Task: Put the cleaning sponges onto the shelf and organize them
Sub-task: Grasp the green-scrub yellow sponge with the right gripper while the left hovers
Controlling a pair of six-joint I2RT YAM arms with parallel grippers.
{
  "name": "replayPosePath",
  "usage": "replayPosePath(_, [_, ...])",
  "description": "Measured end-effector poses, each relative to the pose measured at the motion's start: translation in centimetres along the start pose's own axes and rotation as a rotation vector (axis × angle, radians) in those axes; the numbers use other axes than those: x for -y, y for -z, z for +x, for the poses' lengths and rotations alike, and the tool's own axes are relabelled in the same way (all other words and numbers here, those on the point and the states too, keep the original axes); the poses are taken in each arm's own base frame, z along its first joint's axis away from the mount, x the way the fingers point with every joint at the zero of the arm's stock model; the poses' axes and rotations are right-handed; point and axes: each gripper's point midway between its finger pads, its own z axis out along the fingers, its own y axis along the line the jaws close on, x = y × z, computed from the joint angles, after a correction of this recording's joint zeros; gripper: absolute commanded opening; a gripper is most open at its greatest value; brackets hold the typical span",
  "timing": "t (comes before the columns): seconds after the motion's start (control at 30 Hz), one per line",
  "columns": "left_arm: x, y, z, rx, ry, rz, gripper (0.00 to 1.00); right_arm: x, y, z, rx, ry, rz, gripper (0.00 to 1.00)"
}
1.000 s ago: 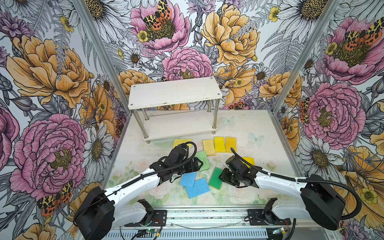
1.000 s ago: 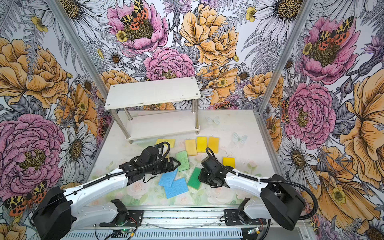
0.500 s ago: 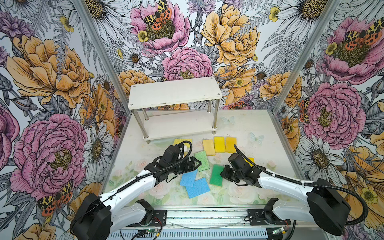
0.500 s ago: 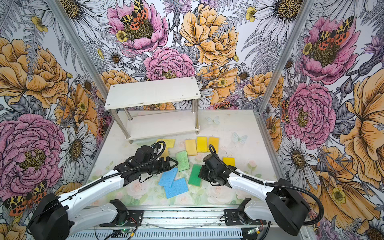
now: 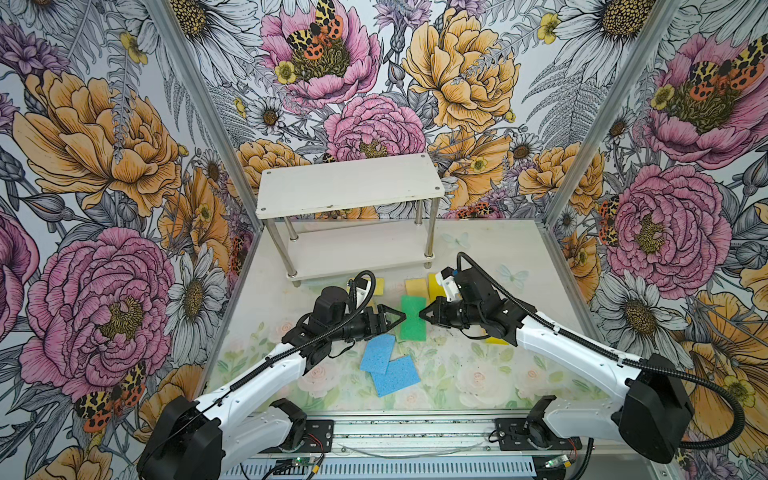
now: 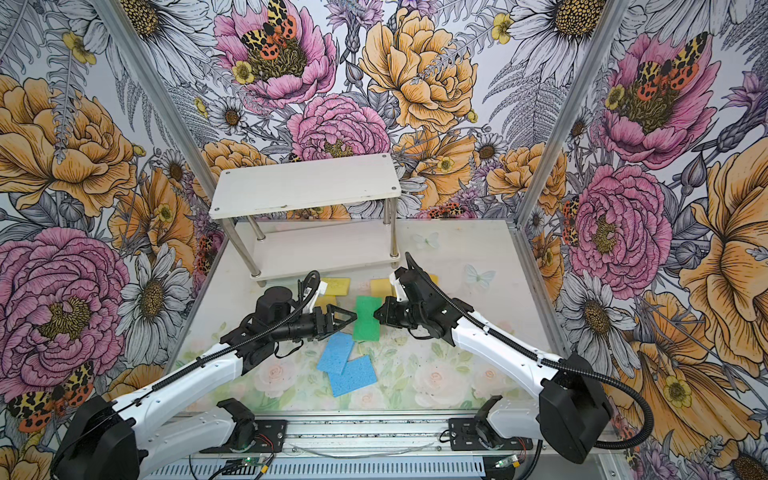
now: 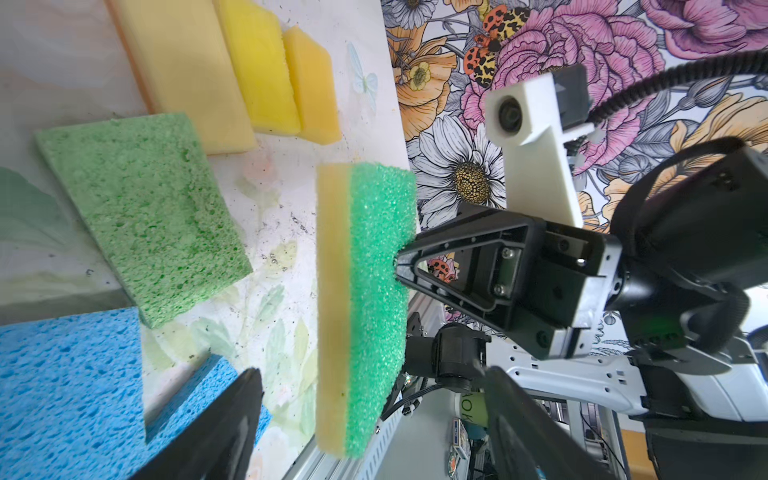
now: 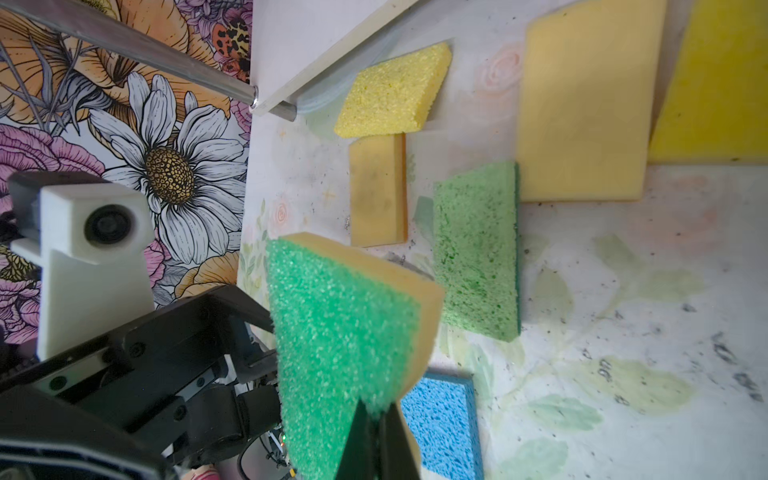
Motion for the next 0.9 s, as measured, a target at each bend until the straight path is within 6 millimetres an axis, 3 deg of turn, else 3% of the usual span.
replayPosePath(0.27, [0.7,-0.1,-0.4,0.026,0.019,0.054,0.65,-2.2,-0.1,1.2,-0.067,0.079,-0.076,0.00])
replayPosePath(0.5, [0.5,-0.8,-0.5,0.020,0.041,0.075,0.24,-2.8,-0.2,1.9,-0.093,0.102,-0.098,0.00])
replayPosePath(0.63, [0.7,-0.9,-0.6,0.021,0.044,0.089,0.07,-2.7,-0.2,1.9,-0.095,0.099,-0.095,0.18])
replayPosePath(0.73, [0.8,-0.8,-0.8,0.027,0.048,0.091,0.05,-2.7,-0.2,1.9,-0.095,0.093,-0.094,0.33])
replayPosePath(0.9, [0.6,0.3,-1.6,0.076,0.050,0.093,0.04,-2.2,-0.2,2.5,-0.104,0.058,-0.087,0.46])
